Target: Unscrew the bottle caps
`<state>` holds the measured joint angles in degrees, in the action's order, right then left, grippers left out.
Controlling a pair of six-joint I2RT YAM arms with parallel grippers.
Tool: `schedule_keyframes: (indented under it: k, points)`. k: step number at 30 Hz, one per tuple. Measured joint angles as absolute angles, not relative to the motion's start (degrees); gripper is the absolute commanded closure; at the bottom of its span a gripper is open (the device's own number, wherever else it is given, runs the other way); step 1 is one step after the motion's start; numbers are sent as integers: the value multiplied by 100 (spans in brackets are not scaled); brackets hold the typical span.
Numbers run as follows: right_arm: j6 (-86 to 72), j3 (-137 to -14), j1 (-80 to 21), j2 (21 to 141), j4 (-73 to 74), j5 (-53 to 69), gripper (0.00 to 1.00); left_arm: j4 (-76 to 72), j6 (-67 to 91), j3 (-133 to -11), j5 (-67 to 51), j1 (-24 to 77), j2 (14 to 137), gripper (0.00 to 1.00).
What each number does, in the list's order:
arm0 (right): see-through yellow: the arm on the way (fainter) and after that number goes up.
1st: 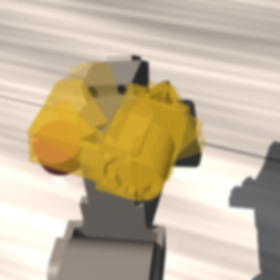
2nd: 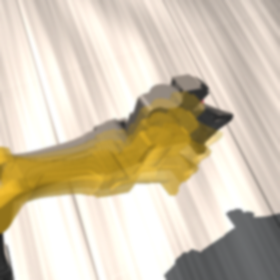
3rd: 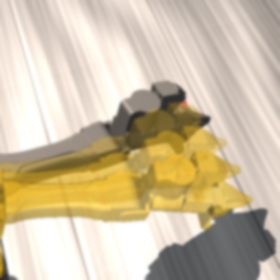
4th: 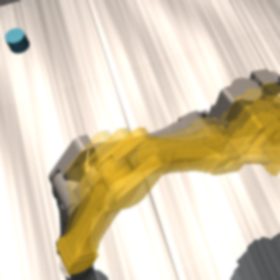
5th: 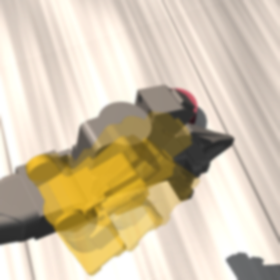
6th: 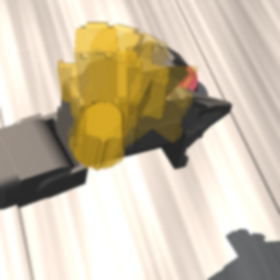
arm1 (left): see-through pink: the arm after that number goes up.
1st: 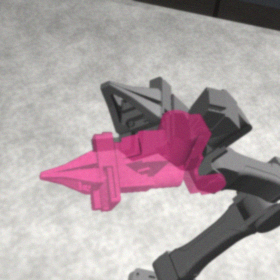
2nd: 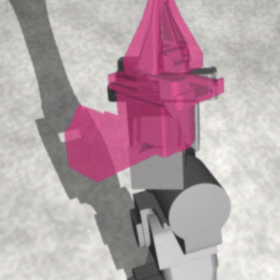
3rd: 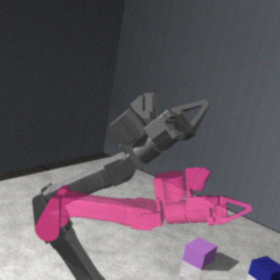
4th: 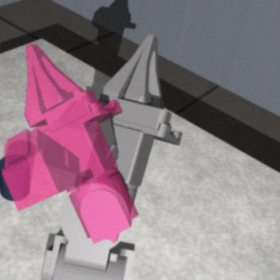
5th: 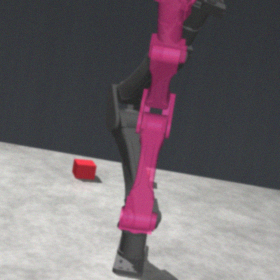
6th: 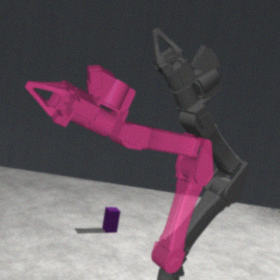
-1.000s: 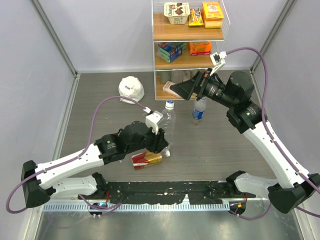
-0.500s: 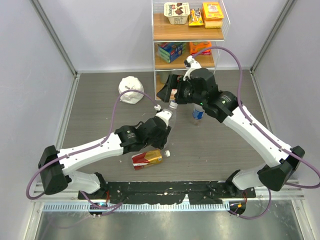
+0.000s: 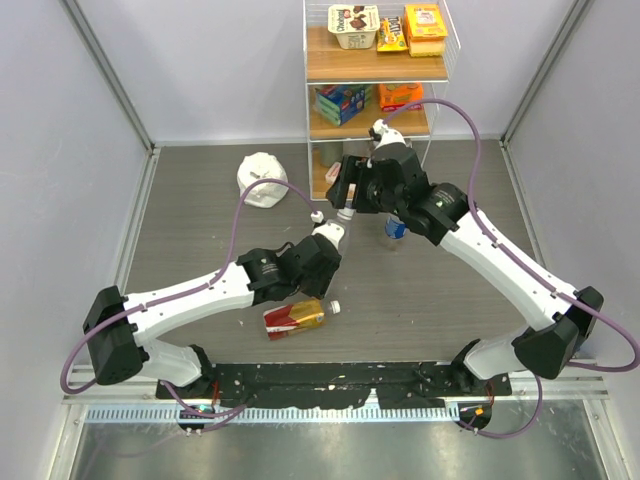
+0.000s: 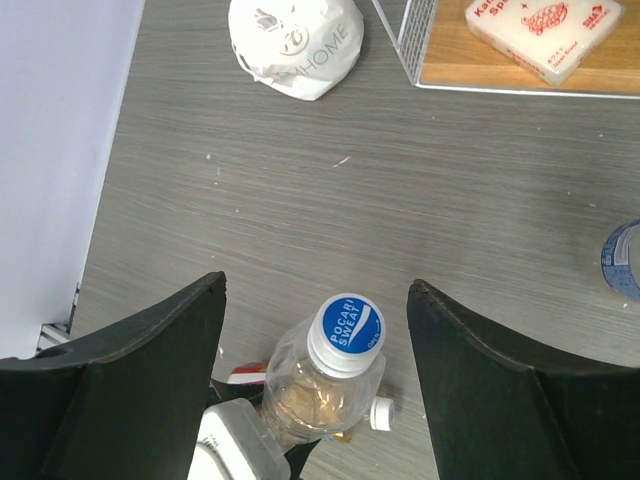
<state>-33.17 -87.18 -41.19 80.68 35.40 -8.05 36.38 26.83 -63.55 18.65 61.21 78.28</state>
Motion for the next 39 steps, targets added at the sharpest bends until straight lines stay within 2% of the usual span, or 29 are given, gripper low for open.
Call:
schedule_keyframes:
  k: [5,11,13,15,17,19,32,39]
  points:
    - [-3341,-8521,-4119,8121,3511,-777,32,3638,2683,-6357,1872,6123,7828,100]
    - [-3402,-8291,-4119,8169,3409,-628,51,3653,2685,-6357,1903,6121,7826,100]
    - [-3437,-8235,-4119,8169,3378,-574,67,3656,2687,-6357,1907,6123,7826,100]
    - [-3441,-8211,-4117,8169,3365,-558,73,3671,2705,-6359,1922,6123,7826,100]
    - [-3476,-8202,-4108,8169,3321,-519,89,3669,2714,-6361,1949,6121,7826,100]
    - [-3463,-8189,-4108,8169,3269,-484,98,3673,2724,-6361,1959,6121,7824,100]
    - [-2982,-7743,-4058,7693,2353,257,98,3691,2757,-6346,1861,6121,7413,100]
    - [-2716,-7046,-3715,7004,1332,1562,99,3208,2558,-5990,1304,6121,6746,100]
